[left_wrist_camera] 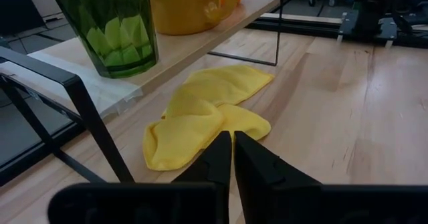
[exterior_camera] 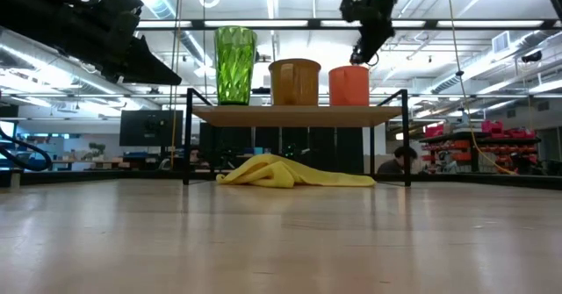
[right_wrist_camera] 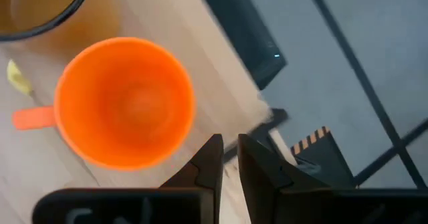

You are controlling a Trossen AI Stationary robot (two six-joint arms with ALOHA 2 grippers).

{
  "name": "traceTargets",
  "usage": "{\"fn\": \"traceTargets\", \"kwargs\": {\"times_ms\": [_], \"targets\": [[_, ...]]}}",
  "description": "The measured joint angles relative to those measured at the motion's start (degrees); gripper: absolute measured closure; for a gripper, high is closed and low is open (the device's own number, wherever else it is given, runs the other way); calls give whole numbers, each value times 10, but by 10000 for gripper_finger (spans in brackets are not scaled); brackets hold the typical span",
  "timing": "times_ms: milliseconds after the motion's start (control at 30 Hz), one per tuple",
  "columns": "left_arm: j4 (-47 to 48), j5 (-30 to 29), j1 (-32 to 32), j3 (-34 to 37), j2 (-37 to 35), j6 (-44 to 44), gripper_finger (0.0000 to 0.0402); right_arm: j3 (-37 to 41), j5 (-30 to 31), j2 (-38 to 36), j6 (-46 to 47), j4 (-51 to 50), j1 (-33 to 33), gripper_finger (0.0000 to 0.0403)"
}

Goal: Stack small to large cups/mugs on shelf
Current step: Put the orange mug on the shelf

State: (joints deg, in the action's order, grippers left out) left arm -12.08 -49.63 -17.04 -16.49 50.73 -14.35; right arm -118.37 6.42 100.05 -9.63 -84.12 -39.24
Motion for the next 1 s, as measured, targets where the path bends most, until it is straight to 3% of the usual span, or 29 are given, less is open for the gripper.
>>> {"fn": "traceTargets", "kwargs": {"times_ms": [233,400,500,667,833,1000], "targets": [[0,0,0,0,0,0,372,0,14,-62,120,-1,23,360],[0,0,0,0,0,0,366,6,20,-96,140,-7,102,396],[0,6,0,0,0,-3,367,37,79,-125,173,-6,171,392],[1,52,0,0,0,-5,375,186,210,-203,272,52,290,398],[2,66,-1,0,0,-16,378,403,249,-291,335,221,384,394],[3,66,-1,0,0,-15,372,561,282,-348,376,394,419,398]]}}
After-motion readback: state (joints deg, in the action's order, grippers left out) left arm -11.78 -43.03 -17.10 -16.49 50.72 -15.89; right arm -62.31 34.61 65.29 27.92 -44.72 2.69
